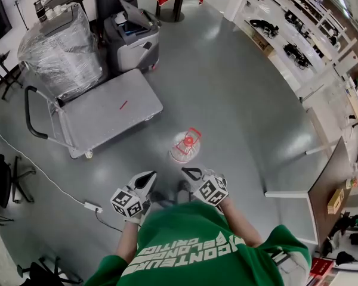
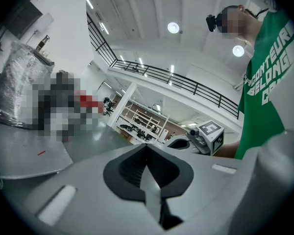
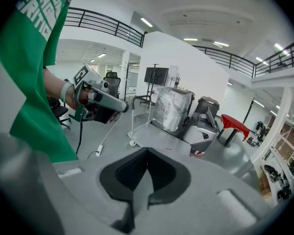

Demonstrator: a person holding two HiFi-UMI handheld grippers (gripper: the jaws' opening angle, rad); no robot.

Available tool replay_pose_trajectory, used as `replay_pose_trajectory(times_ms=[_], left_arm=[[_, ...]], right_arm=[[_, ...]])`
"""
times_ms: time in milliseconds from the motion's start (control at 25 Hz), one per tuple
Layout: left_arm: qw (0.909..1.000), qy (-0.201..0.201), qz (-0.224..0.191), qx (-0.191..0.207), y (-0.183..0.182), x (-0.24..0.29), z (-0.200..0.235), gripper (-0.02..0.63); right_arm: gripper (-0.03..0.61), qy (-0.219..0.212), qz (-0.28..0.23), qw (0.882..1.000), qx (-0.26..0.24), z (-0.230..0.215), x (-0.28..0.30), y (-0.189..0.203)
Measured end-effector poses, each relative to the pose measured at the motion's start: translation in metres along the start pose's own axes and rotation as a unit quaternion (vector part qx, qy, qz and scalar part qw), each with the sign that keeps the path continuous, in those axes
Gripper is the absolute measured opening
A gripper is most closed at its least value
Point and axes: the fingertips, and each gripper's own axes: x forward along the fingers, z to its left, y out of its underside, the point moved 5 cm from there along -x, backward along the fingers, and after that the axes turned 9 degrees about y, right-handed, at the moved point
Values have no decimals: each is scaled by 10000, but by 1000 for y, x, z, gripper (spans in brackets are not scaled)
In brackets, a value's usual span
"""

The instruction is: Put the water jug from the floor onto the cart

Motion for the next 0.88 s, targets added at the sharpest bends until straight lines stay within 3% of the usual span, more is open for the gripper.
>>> replay_pose_trajectory(times_ms=[600, 880], left_arm=[[9998, -190, -40, 20, -17, 19, 20, 9], [9995, -285, -52, 141, -35, 34, 34, 9]], right_arm=[[-8, -351, -313, 9984, -316, -36, 49, -30], [-8, -367, -327, 9983, -298, -62, 60, -24]])
